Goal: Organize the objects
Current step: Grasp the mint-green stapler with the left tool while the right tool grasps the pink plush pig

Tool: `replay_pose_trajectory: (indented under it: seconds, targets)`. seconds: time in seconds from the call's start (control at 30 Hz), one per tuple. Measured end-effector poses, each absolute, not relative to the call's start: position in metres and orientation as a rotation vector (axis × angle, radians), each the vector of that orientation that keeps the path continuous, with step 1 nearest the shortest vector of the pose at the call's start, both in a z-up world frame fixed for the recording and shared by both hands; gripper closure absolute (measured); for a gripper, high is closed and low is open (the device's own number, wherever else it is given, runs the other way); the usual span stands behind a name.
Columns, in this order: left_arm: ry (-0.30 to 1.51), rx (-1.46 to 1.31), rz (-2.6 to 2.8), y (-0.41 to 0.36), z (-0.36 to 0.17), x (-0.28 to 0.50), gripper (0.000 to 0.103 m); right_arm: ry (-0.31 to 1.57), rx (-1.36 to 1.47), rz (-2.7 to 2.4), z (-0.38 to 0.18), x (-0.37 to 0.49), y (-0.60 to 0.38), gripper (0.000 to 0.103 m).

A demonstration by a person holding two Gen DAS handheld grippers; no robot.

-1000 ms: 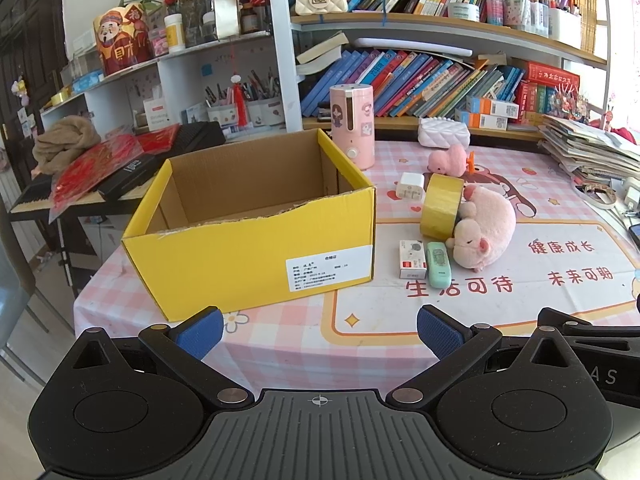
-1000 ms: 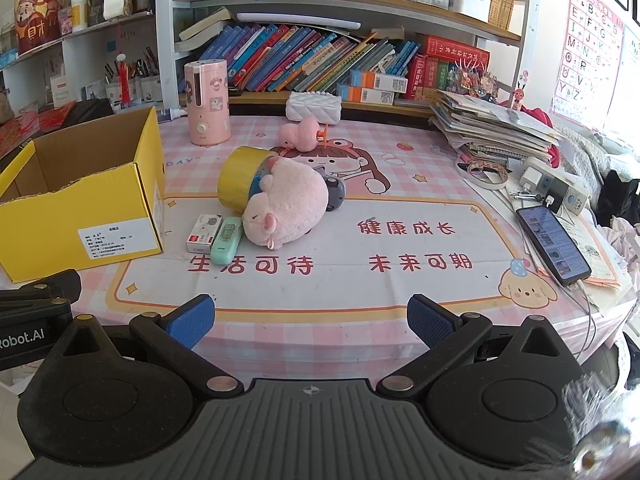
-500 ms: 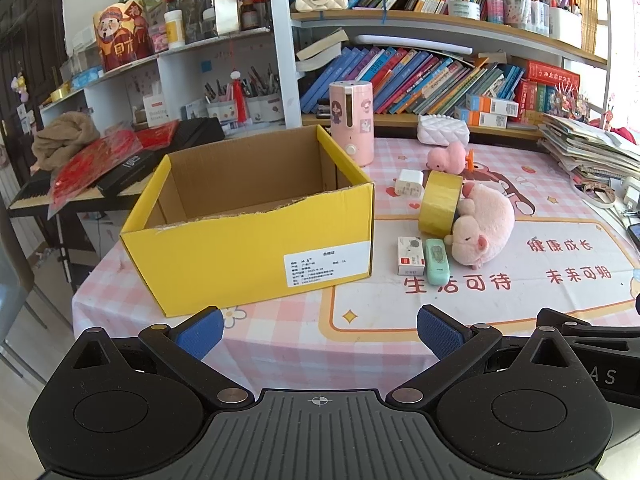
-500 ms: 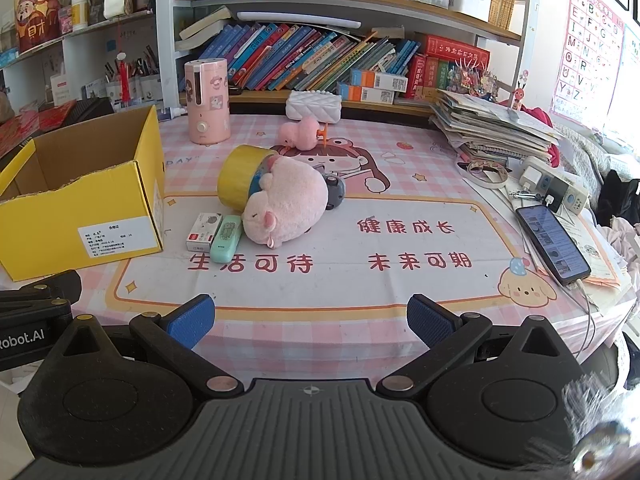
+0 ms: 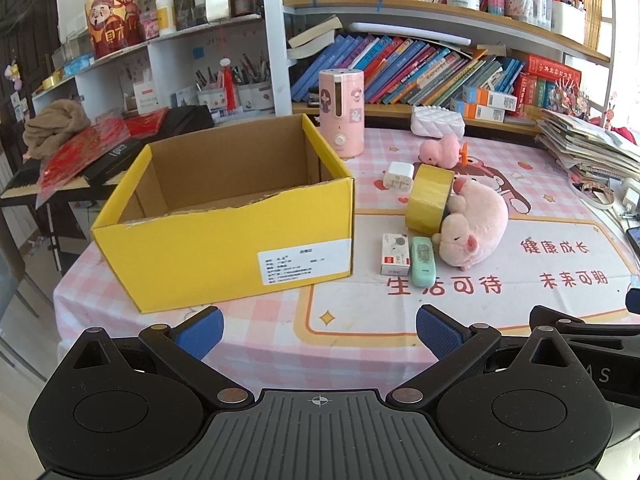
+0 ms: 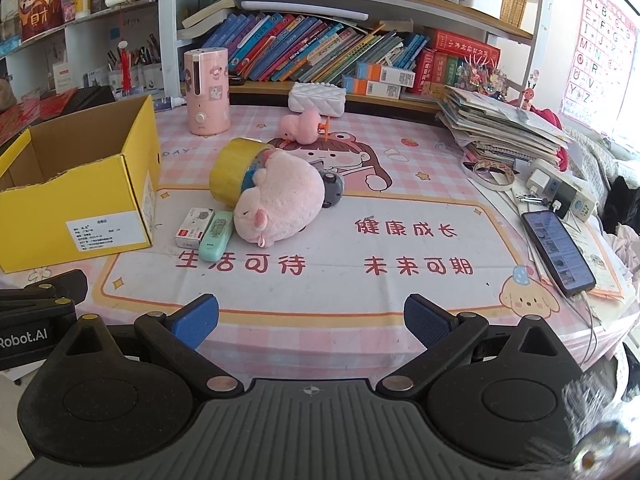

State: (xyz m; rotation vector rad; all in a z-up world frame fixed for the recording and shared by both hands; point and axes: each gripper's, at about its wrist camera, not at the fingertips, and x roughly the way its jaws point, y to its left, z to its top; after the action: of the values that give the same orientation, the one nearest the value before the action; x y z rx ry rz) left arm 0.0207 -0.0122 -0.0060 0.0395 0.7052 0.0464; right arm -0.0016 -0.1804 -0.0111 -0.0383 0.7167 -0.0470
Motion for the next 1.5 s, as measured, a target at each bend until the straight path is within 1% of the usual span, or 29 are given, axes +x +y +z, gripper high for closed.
replay_pose_trajectory:
  seconds: [0.77, 1.07, 1.3, 1.33, 1.4, 1.47, 1.5]
  targets:
    - [0.751, 0.005, 0.14, -0.049, -0.015, 0.072, 0.003, 0.742, -0.025, 0.106, -0.022, 0.079, -0.221, 0.003]
    - [0.747, -0.005, 0.144, -0.056, -0.019, 0.083, 0.003, 0.744, 0.049, 0.184, -0.028, 0.12, -0.231, 0.003]
    - [0.779, -0.015, 0.116, -0.057, -0.024, 0.093, 0.003, 0.792, 0.13, 0.226, -0.042, 0.162, -0.23, 0.003]
    - [0.783, -0.013, 0.116, -0.058, -0.025, 0.094, 0.004, 0.798, 0.138, 0.226, -0.045, 0.17, -0.23, 0.003]
    - [0.803, -0.005, 0.101, -0.061, -0.029, 0.098, 0.01, 0.82, 0.151, 0.224, -0.052, 0.183, -0.23, 0.003]
    - [0.829, -0.01, 0.081, -0.064, -0.033, 0.103, 0.024, 0.848, 0.169, 0.225, -0.059, 0.195, -0.23, 0.003]
    - [0.843, -0.015, 0.07, -0.065, -0.035, 0.106, 0.028, 0.855, 0.181, 0.234, -0.062, 0.2, -0.231, 0.004]
